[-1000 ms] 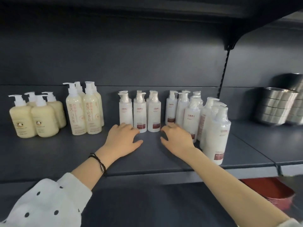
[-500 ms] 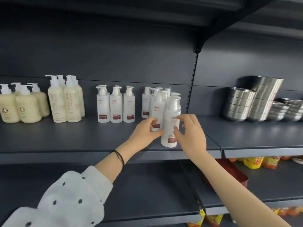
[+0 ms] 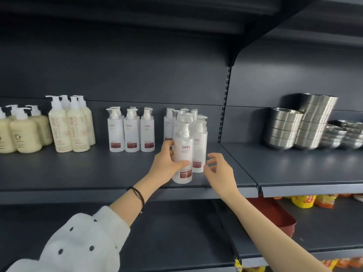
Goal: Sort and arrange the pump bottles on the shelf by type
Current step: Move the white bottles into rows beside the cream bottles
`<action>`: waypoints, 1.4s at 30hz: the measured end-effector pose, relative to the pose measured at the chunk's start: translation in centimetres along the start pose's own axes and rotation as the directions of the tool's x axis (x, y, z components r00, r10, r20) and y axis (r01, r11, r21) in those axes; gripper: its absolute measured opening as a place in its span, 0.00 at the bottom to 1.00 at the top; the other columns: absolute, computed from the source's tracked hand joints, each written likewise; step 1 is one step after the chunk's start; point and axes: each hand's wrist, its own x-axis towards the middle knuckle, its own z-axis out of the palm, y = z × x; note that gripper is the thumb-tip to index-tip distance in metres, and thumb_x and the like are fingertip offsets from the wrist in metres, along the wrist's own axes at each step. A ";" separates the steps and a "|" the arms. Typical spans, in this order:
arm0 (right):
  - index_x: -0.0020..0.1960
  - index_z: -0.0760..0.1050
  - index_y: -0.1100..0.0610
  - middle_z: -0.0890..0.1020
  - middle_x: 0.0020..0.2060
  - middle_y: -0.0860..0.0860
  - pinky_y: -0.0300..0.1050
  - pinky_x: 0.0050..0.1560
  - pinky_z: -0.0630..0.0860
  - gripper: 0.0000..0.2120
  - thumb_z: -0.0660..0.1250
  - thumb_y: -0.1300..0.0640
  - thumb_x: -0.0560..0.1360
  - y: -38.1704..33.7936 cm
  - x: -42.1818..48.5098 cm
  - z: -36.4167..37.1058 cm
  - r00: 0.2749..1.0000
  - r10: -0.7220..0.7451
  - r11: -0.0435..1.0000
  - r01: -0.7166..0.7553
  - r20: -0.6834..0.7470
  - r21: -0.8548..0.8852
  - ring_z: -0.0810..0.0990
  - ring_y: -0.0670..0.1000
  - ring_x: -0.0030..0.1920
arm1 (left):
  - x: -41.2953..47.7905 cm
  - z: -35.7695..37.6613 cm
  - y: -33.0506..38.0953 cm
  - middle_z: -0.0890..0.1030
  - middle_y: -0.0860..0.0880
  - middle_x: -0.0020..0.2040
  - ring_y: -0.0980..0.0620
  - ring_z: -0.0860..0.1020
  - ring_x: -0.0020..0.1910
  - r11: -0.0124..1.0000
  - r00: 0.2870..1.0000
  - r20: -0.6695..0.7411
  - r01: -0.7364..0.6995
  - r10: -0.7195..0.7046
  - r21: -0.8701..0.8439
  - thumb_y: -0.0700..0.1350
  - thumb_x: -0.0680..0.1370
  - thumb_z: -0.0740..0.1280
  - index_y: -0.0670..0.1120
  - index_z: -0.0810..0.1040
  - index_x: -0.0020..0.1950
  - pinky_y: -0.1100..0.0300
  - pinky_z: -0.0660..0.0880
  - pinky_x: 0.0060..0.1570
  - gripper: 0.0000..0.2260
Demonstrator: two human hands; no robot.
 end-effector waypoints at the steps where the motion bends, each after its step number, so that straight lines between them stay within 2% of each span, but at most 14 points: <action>1: 0.66 0.67 0.53 0.76 0.52 0.46 0.42 0.46 0.74 0.19 0.66 0.55 0.76 0.1 0.5 0.0 0.999 0.009 1.000 -0.008 -0.040 0.012 0.77 0.48 0.51 | 0.0 -0.7 -0.3 0.75 0.53 0.55 0.53 0.76 0.54 1.000 1.000 -0.014 0.010 -0.010 0.008 0.43 0.72 0.75 0.50 0.63 0.67 0.54 0.74 0.57 0.29; 4: 0.69 0.65 0.54 0.73 0.58 0.47 0.44 0.53 0.73 0.28 0.71 0.52 0.73 0.2 2.2 0.4 0.994 0.043 0.998 -0.038 -0.103 0.051 0.75 0.48 0.56 | 0.0 -2.6 -1.3 0.74 0.53 0.56 0.53 0.76 0.55 0.999 0.998 -0.051 0.042 -0.041 0.015 0.43 0.71 0.75 0.51 0.63 0.67 0.54 0.74 0.57 0.30; 7: 0.70 0.63 0.55 0.72 0.59 0.48 0.46 0.53 0.73 0.33 0.74 0.49 0.70 -0.2 3.9 1.2 0.994 0.081 0.994 -0.074 -0.075 0.084 0.74 0.50 0.56 | 0.1 -4.0 -2.1 0.75 0.53 0.56 0.54 0.75 0.54 0.999 0.996 -0.070 0.049 -0.049 0.005 0.43 0.71 0.75 0.54 0.64 0.63 0.59 0.72 0.53 0.27; 10: 0.65 0.66 0.55 0.75 0.56 0.49 0.46 0.48 0.74 0.31 0.75 0.48 0.69 -0.7 5.1 2.5 0.990 0.129 0.986 -0.122 -0.052 0.116 0.77 0.51 0.52 | 0.2 -5.3 -2.8 0.75 0.54 0.55 0.54 0.75 0.54 0.998 0.995 -0.077 0.056 -0.056 -0.001 0.43 0.71 0.75 0.56 0.63 0.61 0.61 0.71 0.51 0.26; 13: 0.61 0.68 0.55 0.77 0.52 0.49 0.48 0.47 0.76 0.29 0.75 0.46 0.67 -1.4 5.5 3.4 0.981 0.157 0.987 -0.153 -0.116 0.039 0.78 0.52 0.51 | 0.4 -6.4 -3.6 0.74 0.55 0.54 0.56 0.75 0.52 0.999 0.995 -0.091 0.052 -0.051 0.006 0.44 0.71 0.75 0.56 0.63 0.62 0.63 0.70 0.48 0.27; 18: 0.59 0.68 0.54 0.77 0.49 0.47 0.46 0.42 0.75 0.25 0.74 0.47 0.68 -3.2 4.0 5.0 0.986 0.121 0.992 -0.125 -0.116 -0.030 0.78 0.51 0.48 | 1.0 -9.1 -5.3 0.74 0.56 0.55 0.56 0.74 0.53 0.998 0.993 -0.100 0.059 -0.058 0.011 0.44 0.72 0.75 0.56 0.63 0.62 0.61 0.72 0.51 0.27; 20: 0.59 0.68 0.54 0.77 0.48 0.47 0.46 0.43 0.76 0.24 0.74 0.48 0.68 -4.2 3.6 6.2 0.994 0.087 0.996 -0.089 -0.070 -0.030 0.78 0.50 0.48 | 1.2 -10.5 -5.9 0.74 0.56 0.55 0.56 0.74 0.53 0.998 0.993 -0.099 0.060 -0.060 0.001 0.44 0.72 0.75 0.57 0.62 0.62 0.64 0.72 0.48 0.27; 24: 0.61 0.69 0.56 0.78 0.50 0.47 0.43 0.48 0.75 0.26 0.75 0.49 0.68 -6.3 3.7 10.0 1.000 0.018 1.000 -0.018 0.011 -0.011 0.78 0.49 0.50 | 1.9 -13.2 -7.2 0.75 0.55 0.56 0.56 0.75 0.53 0.998 0.992 -0.102 0.068 -0.068 -0.005 0.43 0.72 0.74 0.53 0.64 0.65 0.62 0.72 0.52 0.27; 30: 0.60 0.68 0.56 0.78 0.53 0.48 0.42 0.49 0.75 0.27 0.76 0.49 0.68 -9.5 5.5 16.9 0.998 0.003 1.000 -0.003 0.071 -0.004 0.78 0.48 0.51 | 3.9 -17.4 -10.3 0.76 0.54 0.54 0.55 0.77 0.52 0.998 0.986 -0.159 0.058 -0.057 0.000 0.43 0.71 0.76 0.55 0.65 0.61 0.67 0.71 0.44 0.26; 33: 0.61 0.68 0.56 0.79 0.55 0.50 0.45 0.51 0.78 0.28 0.76 0.48 0.67 -10.5 6.6 19.9 0.997 0.004 1.000 -0.005 0.076 0.007 0.79 0.50 0.53 | 5.1 -19.0 -11.8 0.78 0.52 0.54 0.55 0.79 0.52 0.999 0.986 -0.156 0.054 -0.053 0.007 0.43 0.70 0.76 0.54 0.66 0.61 0.65 0.74 0.45 0.26; 37: 0.59 0.68 0.56 0.78 0.52 0.50 0.50 0.51 0.79 0.28 0.76 0.45 0.66 -11.2 8.1 22.5 0.998 0.016 0.999 -0.014 0.059 -0.029 0.79 0.51 0.51 | 7.0 -20.6 -13.4 0.79 0.49 0.56 0.53 0.79 0.52 0.998 0.987 -0.152 0.059 -0.056 0.018 0.44 0.70 0.76 0.51 0.67 0.63 0.57 0.77 0.51 0.27; 42: 0.56 0.67 0.54 0.78 0.51 0.50 0.50 0.49 0.79 0.26 0.75 0.45 0.67 -11.7 9.6 24.0 0.998 0.037 0.997 -0.034 0.042 -0.073 0.79 0.51 0.50 | 8.9 -21.8 -14.8 0.79 0.49 0.59 0.53 0.79 0.54 0.998 0.988 -0.149 0.056 -0.050 0.037 0.45 0.70 0.76 0.52 0.67 0.63 0.53 0.77 0.55 0.26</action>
